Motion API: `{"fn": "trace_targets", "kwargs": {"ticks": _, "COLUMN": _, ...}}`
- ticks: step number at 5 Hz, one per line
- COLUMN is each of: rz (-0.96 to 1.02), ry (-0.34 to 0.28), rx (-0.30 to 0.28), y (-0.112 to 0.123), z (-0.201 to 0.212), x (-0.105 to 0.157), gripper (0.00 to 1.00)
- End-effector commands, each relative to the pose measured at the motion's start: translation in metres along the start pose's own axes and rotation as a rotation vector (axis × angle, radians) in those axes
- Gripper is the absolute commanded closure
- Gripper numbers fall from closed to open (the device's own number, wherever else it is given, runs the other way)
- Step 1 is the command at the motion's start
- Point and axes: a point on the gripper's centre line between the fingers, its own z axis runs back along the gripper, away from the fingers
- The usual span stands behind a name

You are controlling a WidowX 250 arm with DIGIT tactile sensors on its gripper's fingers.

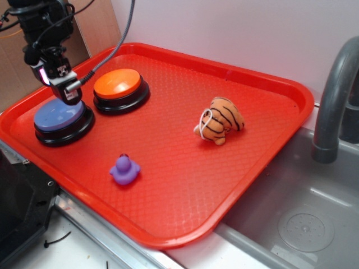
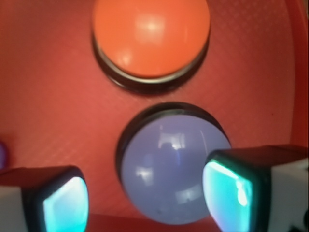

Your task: Push the purple button.

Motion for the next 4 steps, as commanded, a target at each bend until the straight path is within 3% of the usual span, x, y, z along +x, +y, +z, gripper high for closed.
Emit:
{"fn": "trace_targets", "kwargs": {"ticks": 1, "rz": -0.008, "ry": 0.007, "rx": 0.048, "y": 0.014, "z": -0.021, "x": -0.004, "gripper": 0.0}}
{"fn": "trace_targets", "kwargs": {"ticks": 2, "rz": -0.016, "ry": 0.013, "rx": 0.063, "y": 0.016, "z": -0.021, "x": -0.004, "gripper": 0.0}}
{"fn": "trace_targets", "kwargs": {"ticks": 3, "rz": -0.014, "ry": -0.081, "rx": 0.106, "y": 0.008, "z": 0.026, "x": -0.003, "gripper": 0.0}}
{"fn": "trace_targets", "kwargs": {"ticks": 4, "rz": 0.03, "ry": -0.132, "rx": 0.109, "y": 0.013, "z": 0.06, "x": -0.009, "gripper": 0.0}}
